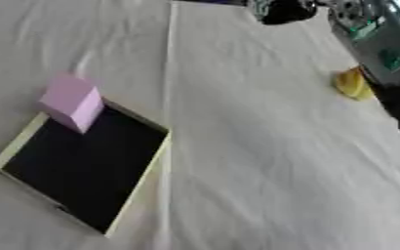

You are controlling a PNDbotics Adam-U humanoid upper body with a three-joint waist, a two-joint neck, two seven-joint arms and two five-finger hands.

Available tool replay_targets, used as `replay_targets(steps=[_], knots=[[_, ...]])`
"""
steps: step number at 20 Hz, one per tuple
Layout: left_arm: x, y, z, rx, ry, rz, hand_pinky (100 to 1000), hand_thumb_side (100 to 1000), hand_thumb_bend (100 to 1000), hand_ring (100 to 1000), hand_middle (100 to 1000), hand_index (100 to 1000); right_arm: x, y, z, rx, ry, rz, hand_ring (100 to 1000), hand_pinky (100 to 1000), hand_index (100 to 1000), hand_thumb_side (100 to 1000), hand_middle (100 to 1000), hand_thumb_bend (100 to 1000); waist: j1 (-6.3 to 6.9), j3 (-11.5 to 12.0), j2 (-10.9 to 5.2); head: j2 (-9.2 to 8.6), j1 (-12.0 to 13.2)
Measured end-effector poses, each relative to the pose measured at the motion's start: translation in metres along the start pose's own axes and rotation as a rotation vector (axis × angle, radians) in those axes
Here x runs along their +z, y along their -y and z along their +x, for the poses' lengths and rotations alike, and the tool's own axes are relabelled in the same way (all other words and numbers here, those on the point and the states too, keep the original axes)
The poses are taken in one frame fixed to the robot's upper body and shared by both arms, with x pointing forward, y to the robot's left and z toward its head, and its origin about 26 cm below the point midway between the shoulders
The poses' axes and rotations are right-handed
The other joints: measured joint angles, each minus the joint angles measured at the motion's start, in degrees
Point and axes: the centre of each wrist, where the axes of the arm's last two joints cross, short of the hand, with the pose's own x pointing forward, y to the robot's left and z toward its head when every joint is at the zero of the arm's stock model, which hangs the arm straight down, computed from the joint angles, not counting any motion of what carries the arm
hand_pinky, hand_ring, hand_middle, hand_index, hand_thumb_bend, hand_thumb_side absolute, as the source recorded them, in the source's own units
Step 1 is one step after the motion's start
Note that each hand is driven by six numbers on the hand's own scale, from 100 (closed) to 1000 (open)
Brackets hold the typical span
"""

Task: Pick up objects on the table and place them in the box.

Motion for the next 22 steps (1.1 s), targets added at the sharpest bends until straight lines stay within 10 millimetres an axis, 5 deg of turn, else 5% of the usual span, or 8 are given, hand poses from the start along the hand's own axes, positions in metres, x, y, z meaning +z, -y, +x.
replay_targets(steps=[9, 22], knots=[[0.001, 0.001, 0.0, 0.009, -0.003, -0.012, 815, 412, 186, 806, 788, 864, -0.013, 0.001, 0.062, -0.104, 0.298, 0.056, 626, 720, 596, 100, 545, 100, -0.05, 0.0, -1.65, 1.39, 0.5], [0.003, 0.002, 0.0, 0.018, -0.017, -0.025, 816, 416, 180, 807, 788, 864, -0.029, -0.04, 0.132, -0.174, 0.44, 0.236, 630, 718, 609, 100, 543, 100, -0.32, 0.4, -1.79, 2.59, 0.9]])
